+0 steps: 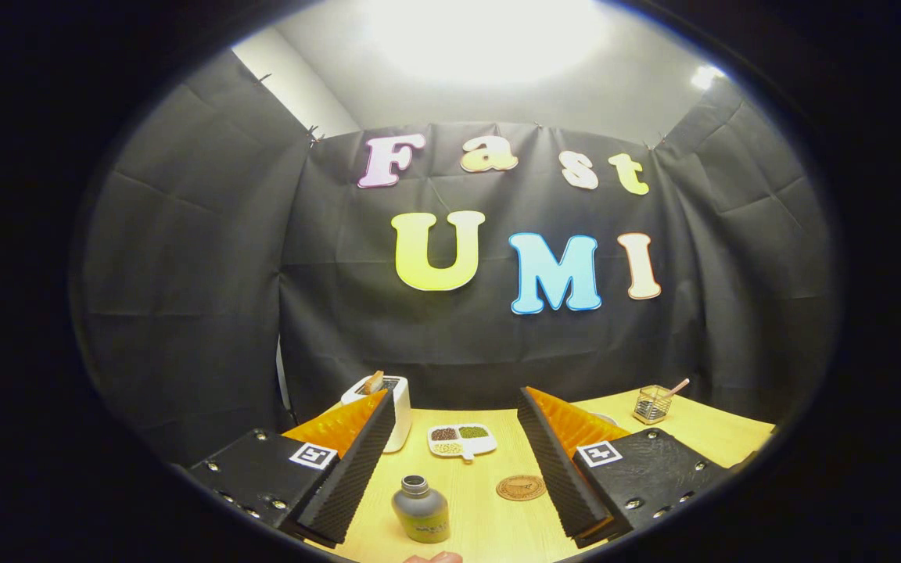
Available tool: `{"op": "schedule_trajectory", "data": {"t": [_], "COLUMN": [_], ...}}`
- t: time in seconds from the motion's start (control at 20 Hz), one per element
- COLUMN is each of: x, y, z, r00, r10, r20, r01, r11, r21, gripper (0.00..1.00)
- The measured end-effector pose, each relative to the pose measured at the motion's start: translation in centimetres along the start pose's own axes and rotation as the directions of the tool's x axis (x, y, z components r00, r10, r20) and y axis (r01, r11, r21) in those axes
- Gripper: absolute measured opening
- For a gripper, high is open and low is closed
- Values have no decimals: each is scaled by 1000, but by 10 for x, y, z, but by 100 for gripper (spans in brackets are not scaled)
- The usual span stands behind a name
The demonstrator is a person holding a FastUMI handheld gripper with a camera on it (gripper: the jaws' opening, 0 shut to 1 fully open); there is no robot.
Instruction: Take the bottle from table, then pour the juice into the cup, finally place the bottle on the coaster
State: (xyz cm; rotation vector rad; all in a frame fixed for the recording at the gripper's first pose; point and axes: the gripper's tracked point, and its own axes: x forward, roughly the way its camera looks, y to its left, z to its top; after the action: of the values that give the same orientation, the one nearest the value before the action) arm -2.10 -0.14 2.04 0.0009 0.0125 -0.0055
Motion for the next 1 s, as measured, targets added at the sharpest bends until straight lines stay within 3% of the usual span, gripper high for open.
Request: {"op": "schedule_trajectory", "data": {"t": [0.3,1.0], "x": [-2,-2], "y": [13,5], "z": [13,23], "r00": [999,999], "r10": [37,-14], "r20": [1,44], "r01": [-37,13], "r11": [999,1000], "r21": [14,16], "gripper": [96,96]}}
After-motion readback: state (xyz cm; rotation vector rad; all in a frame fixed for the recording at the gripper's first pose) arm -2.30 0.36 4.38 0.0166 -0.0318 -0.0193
